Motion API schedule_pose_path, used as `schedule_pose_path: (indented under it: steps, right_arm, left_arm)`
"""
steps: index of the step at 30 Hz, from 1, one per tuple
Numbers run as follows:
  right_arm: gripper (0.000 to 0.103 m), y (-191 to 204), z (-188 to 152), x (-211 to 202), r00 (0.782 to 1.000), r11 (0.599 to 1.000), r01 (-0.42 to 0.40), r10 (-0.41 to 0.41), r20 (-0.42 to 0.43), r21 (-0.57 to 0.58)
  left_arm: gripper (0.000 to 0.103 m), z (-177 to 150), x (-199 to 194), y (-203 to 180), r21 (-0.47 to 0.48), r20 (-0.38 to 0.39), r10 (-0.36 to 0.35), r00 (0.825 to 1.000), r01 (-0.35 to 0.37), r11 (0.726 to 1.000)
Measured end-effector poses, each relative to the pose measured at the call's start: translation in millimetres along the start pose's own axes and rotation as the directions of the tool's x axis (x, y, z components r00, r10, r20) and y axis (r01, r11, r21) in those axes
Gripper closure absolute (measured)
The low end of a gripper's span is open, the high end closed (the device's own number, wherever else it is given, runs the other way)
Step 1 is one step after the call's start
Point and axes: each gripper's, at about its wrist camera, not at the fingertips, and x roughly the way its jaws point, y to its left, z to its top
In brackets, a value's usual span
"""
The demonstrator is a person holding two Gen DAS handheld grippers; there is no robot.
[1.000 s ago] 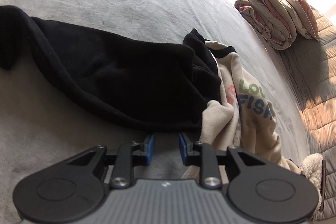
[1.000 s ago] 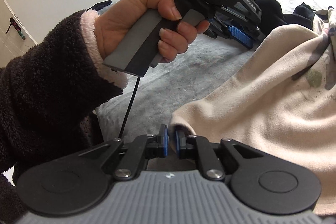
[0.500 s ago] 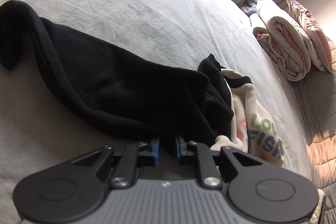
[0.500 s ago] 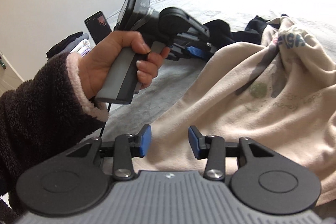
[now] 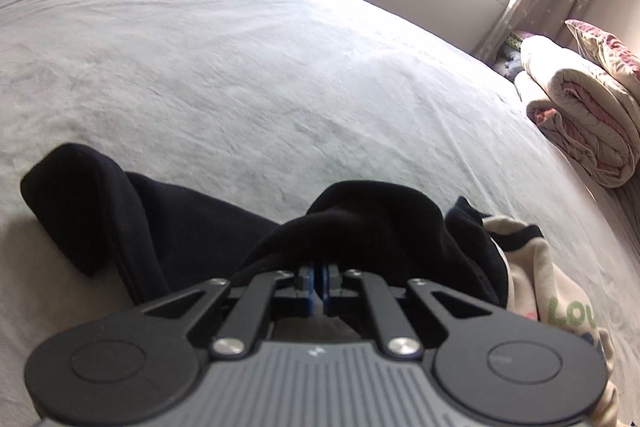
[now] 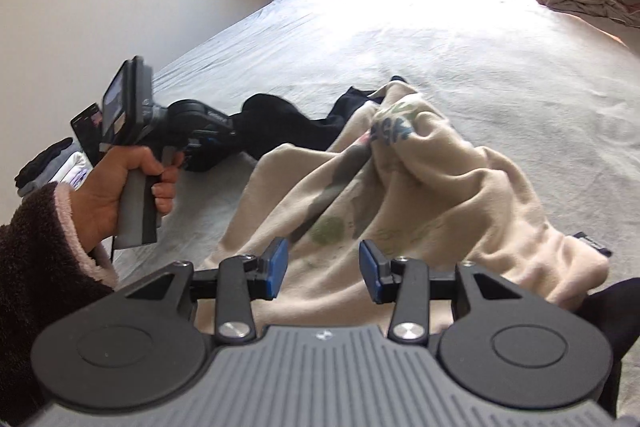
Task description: Fold clothes
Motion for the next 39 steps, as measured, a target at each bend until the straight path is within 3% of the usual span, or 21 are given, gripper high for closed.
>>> schedule_pose_path:
  steps: [4,8,11,13,15,16,18,24,30,39]
  right_arm:
    - [0.057,-27,4,-8,0.997,0.996,0.067,-0.068,0.023,0.057]
    - [0.056,-47,4,-12,0.99,0.988,0.131,-0.134,0.031,0.085]
    - [0.055,-58,3,-17,0.986,0.982,0.162,-0.166,0.031,0.1]
    - [0.055,-63,3,-20,0.982,0.978,0.18,-0.184,0.032,0.105]
    - [0.052,-65,2,-22,0.979,0.974,0.198,-0.202,0.032,0.108]
    - [0.052,-66,1,-23,0.977,0.972,0.207,-0.211,0.031,0.108]
    - [0.051,-68,0,-24,0.974,0.97,0.219,-0.223,0.03,0.105]
    - [0.051,-78,-1,-30,0.963,0.959,0.263,-0.267,0.026,0.104]
    - [0.051,-95,-3,-34,0.951,0.94,0.303,-0.308,0.009,0.156]
    - [0.051,-111,-11,-29,0.952,0.92,0.304,-0.3,-0.055,0.247]
  left_arm:
    - [0.1,16,-9,19,-0.063,0.076,0.058,0.995,-0.053,0.997]
    - [0.099,22,-3,30,-0.119,0.026,0.02,0.999,-0.017,0.993]
    - [0.098,18,-1,28,-0.093,-0.015,0.023,1.0,-0.024,0.995]
    - [0.092,15,-3,25,-0.07,-0.04,0.017,0.999,-0.019,0.997]
    - [0.075,12,-5,23,-0.056,-0.071,0.005,0.997,-0.009,0.998]
    - [0.071,10,-6,22,-0.049,-0.09,-0.003,0.996,-0.001,0.999]
    - [0.065,5,-8,19,-0.038,-0.141,-0.033,0.989,0.027,0.999]
    - [0.061,-14,-24,10,-0.009,-0.275,-0.112,0.955,0.113,0.994]
    - [0.059,-45,-49,8,0.053,-0.326,-0.137,0.935,0.163,0.985]
    - [0.058,-95,-87,5,0.142,-0.399,-0.166,0.902,0.24,0.96]
